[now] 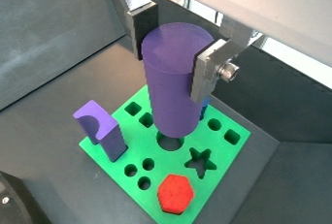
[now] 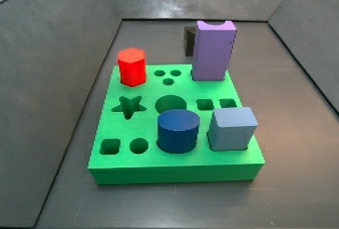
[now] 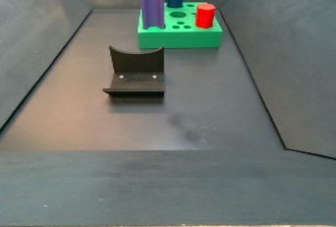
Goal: Pick up the round object. Move up. Move to above the board. Insert the round object.
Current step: Insert the round object.
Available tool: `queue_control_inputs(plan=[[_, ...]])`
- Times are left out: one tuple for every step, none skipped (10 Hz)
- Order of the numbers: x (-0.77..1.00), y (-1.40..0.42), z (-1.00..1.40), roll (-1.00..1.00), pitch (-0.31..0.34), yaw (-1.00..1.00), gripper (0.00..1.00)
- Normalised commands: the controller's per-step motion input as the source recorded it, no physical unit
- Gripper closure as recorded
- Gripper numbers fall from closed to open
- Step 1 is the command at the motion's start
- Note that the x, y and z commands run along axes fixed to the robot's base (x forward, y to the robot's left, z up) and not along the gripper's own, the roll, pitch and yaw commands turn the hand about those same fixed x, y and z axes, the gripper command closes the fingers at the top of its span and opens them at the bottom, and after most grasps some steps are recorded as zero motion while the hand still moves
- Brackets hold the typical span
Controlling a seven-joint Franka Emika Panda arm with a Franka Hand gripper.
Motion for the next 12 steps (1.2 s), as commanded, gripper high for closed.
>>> queue_control_inputs(plan=[[0.00, -0.25, -0.21, 0.01, -0.076, 0.14, 1.00], [0.00, -0.32, -0.29, 0.07, -0.064, 0.17, 1.00], [0.00, -0.33, -0.40, 0.13, -0.079, 0.16, 1.00], [0.00, -0.30, -0.47, 0.17, -0.094, 0.13, 1.00], [0.00, -0.23, -0.58, 0.21, -0.134, 0.10, 1.00], [0.00, -0.17, -0.58, 0.20, -0.124, 0.08, 1.00], [0.11, -0.15, -0.55, 0.21, -0.096, 0.08, 1.00], [0.15, -0.11, -0.51, 0.20, -0.111, 0.05, 1.00], [0.21, -0.11, -0.46, 0.20, -0.101, 0.04, 1.00], [0.28, -0.13, -0.43, 0.19, -0.074, 0.02, 1.00], [0.30, -0.10, -0.42, 0.18, -0.049, 0.01, 1.00], [0.28, 0.00, -0.41, 0.11, -0.034, 0.01, 1.00]])
